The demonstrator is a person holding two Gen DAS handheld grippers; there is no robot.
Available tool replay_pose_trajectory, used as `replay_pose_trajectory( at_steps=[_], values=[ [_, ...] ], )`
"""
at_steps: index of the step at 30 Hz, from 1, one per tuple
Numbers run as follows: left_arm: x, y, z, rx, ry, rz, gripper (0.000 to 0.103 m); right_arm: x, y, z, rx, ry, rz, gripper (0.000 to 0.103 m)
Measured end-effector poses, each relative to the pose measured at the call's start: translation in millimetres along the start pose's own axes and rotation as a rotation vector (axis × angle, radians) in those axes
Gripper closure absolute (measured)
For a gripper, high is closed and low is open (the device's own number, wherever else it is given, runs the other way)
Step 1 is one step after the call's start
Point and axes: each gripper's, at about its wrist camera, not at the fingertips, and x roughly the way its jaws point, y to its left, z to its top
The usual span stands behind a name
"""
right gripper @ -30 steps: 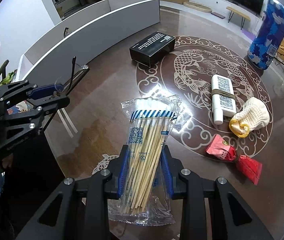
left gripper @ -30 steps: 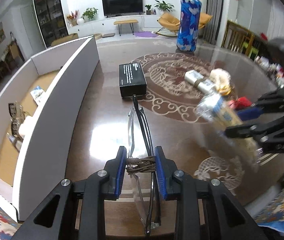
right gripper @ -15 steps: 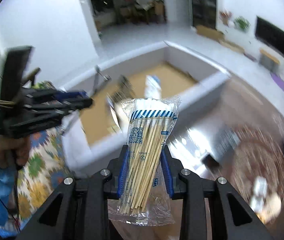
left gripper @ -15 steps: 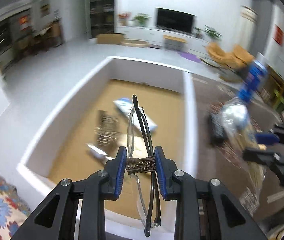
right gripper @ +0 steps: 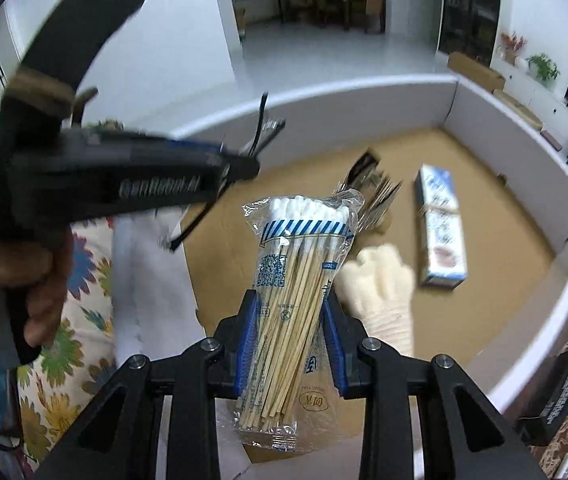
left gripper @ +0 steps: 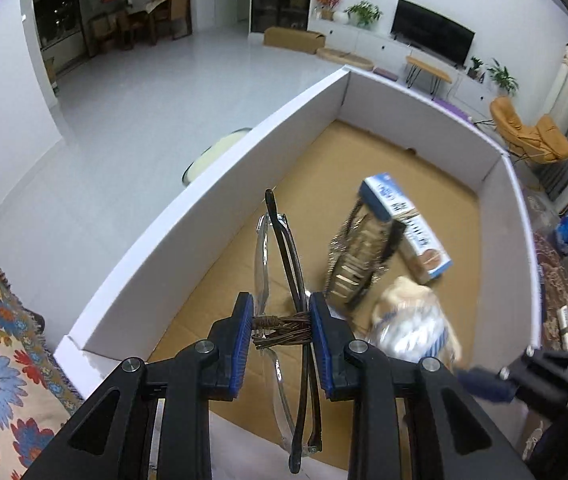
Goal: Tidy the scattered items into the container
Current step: 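Carry glasses and swab pack into the cardboard box and open both tools, then move both tools back over the table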
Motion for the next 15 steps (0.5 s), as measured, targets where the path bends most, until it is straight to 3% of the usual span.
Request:
replay_pose_trajectory(
  at_steps=[1,2,5,6,8,15],
  values=[
    [4,0,0,-0.007,0.008,0.013,0.073,5,3,-2,-0.006,0.018,-0.012,0.068],
    [9,1,0,-0.019,0.021,0.02,0.073,9,5,-5,-0.015,0.027,-0.025,0.059],
    [21,3,-3,-0.045,0.064,-0.017,0.067,11,10,-9,-0.032,0.016,-0.038,0.044],
    [24,1,-6,-0.037,0.074,-0.023,0.062,12,8,-9,-0.026,0.019,-0.034,0.041],
    [28,-6,-10,-0.009,0.086,-0.006,0.033,15,10,-11,-0.033,0.031,-0.026,0.039],
    [36,-20,-23,0.112,0.112,0.133,0.03,8,3,-20,-0.008,0.028,0.036,0.039]
  ],
)
